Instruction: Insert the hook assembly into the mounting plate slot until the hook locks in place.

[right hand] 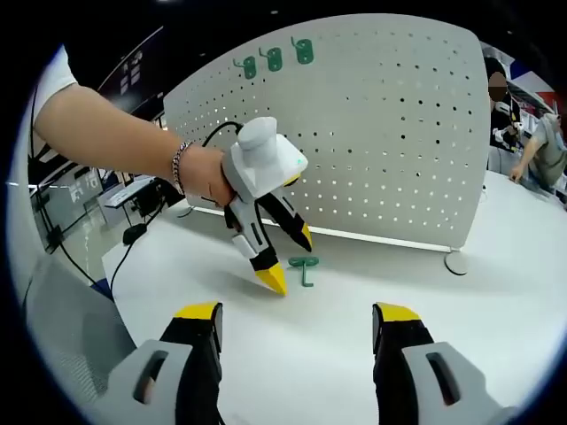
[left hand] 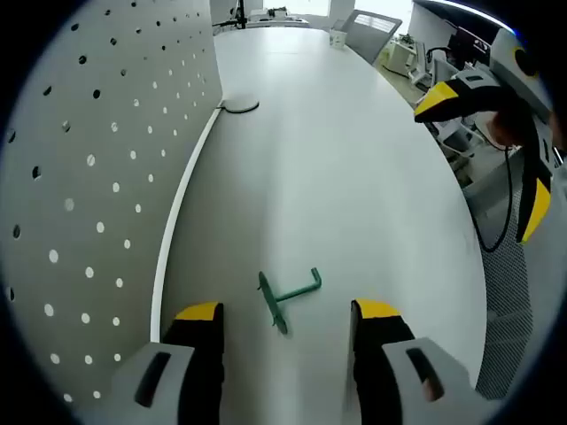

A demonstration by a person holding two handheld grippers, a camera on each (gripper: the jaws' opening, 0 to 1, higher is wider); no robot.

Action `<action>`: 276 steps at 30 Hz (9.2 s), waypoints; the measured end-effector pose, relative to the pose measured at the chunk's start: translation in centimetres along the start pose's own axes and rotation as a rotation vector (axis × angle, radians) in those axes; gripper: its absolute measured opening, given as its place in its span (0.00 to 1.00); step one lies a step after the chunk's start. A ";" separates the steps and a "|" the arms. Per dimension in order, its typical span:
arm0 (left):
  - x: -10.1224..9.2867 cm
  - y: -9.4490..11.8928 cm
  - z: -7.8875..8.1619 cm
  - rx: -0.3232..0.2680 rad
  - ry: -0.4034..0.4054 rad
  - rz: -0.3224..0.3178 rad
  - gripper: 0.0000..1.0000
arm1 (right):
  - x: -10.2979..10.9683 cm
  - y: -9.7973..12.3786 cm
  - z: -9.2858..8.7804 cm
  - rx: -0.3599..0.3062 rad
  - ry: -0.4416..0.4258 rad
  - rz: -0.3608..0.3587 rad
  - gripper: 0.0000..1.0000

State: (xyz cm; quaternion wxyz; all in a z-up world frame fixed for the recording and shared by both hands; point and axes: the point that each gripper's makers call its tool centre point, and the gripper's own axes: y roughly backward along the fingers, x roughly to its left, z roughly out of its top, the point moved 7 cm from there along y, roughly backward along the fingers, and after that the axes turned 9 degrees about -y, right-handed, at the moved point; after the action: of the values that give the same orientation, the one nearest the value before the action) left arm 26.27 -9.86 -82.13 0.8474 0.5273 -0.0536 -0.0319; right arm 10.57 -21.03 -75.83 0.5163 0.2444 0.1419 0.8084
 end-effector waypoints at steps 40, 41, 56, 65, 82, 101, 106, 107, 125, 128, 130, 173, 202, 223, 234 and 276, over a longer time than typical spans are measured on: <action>0.4 0.5 -0.8 0.008 0.052 0.088 0.06 | -0.4 0.3 0.1 -0.013 -0.026 -0.019 0.60; 0.4 0.4 -0.8 0.009 0.046 0.091 0.06 | -0.4 0.3 0.1 -0.013 -0.025 -0.019 0.60; 0.5 0.5 -1.1 -0.004 0.093 0.099 0.02 | -0.4 0.4 0.2 -0.018 -0.033 -0.019 0.60; 0.5 0.5 -1.1 -0.003 0.092 0.097 0.02 | -0.4 0.4 0.2 -0.019 -0.039 -0.016 0.60; -0.2 1.2 -0.4 -0.144 0.111 0.143 0.01 | -0.3 0.3 0.2 -0.020 -0.033 -0.009 0.60; -0.4 3.8 0.0 -0.302 0.155 0.245 0.01 | 0.0 0.4 0.7 -0.036 -0.031 -0.001 0.60; -0.6 4.9 -0.2 -0.349 0.159 0.290 0.01 | 0.1 0.3 0.7 -0.038 -0.029 0.002 0.60; -0.7 5.1 -0.1 -0.359 0.154 0.300 0.01 | 0.1 0.3 0.7 -0.038 -0.029 0.003 0.60; -2.0 8.3 -0.9 -0.456 0.209 0.415 0.01 | 0.7 0.3 1.7 -0.065 -0.019 0.011 0.60; -2.3 8.7 -1.1 -0.474 0.221 0.435 0.01 | 0.8 0.2 1.7 -0.066 -0.022 0.013 0.60; -2.7 9.1 -1.2 -0.481 0.223 0.449 0.01 | 0.9 0.1 1.7 -0.068 -0.020 0.016 0.61; -7.7 16.4 -2.7 -0.877 0.436 0.582 0.01 | 2.6 0.4 2.9 -0.115 -0.036 0.064 0.60; -9.4 22.1 -3.3 -1.095 0.496 0.691 0.01 | 3.7 1.1 3.5 -0.159 -0.025 0.093 0.59; -9.5 21.5 -3.5 -1.040 0.476 0.708 0.02 | 6.3 3.1 7.5 -0.450 -0.073 0.278 0.61; -9.5 21.4 -3.6 -1.030 0.478 0.717 0.02 | 7.3 2.7 8.0 -0.438 -0.075 0.341 0.60; -9.7 21.8 -4.2 -0.996 0.472 0.762 0.02 | 13.4 -3.2 12.5 -0.428 -0.176 0.554 0.45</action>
State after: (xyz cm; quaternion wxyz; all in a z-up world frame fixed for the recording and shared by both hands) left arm 17.16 4.59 -64.99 0.9306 0.0104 -0.0279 0.3648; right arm 15.13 -7.89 -63.50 0.3274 0.2287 -0.1474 0.9049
